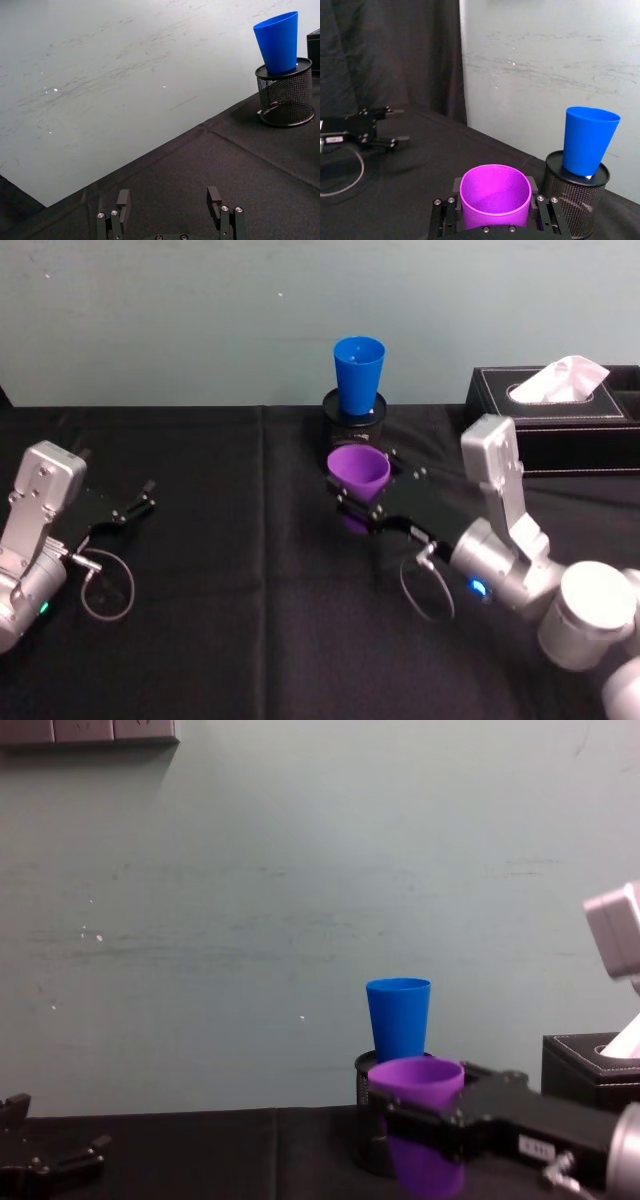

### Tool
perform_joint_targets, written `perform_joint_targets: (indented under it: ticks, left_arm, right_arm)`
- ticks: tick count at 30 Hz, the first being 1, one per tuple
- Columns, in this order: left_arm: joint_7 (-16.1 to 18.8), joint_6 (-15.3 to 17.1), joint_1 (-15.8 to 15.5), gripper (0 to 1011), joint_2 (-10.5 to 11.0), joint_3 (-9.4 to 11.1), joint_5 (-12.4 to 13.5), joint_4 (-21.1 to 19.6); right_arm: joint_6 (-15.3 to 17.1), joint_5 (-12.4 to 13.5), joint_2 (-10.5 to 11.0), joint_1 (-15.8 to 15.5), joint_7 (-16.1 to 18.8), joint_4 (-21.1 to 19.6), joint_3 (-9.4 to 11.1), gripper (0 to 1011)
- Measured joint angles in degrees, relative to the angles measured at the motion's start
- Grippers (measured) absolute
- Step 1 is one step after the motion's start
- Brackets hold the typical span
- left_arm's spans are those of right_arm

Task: Pick up one cup with a gripper and tap it against the other cup.

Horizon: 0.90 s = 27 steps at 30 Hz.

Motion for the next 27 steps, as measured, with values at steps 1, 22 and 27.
perform_joint_targets:
  ticks: [1, 22, 27]
  left_arm:
    - [0.00, 0.00, 0.00, 1000, 0.00, 0.00, 0.00, 0.00]
    - [0.00, 0.00, 0.00, 1000, 0.00, 0.00, 0.00, 0.00]
    - [0.00, 0.00, 0.00, 1000, 0.00, 0.00, 0.00, 0.00]
  right_arm:
    - [-0.64, -0.11, 0.01, -0.35, -0.01, 0.18, -0.02, 724]
    - [-6.44, -0.70, -1.88, -2.90, 0.81, 7.83, 0.76, 724]
    - [-6.46, -0.38, -2.16, -2.85, 1.18, 8.31, 1.00, 724]
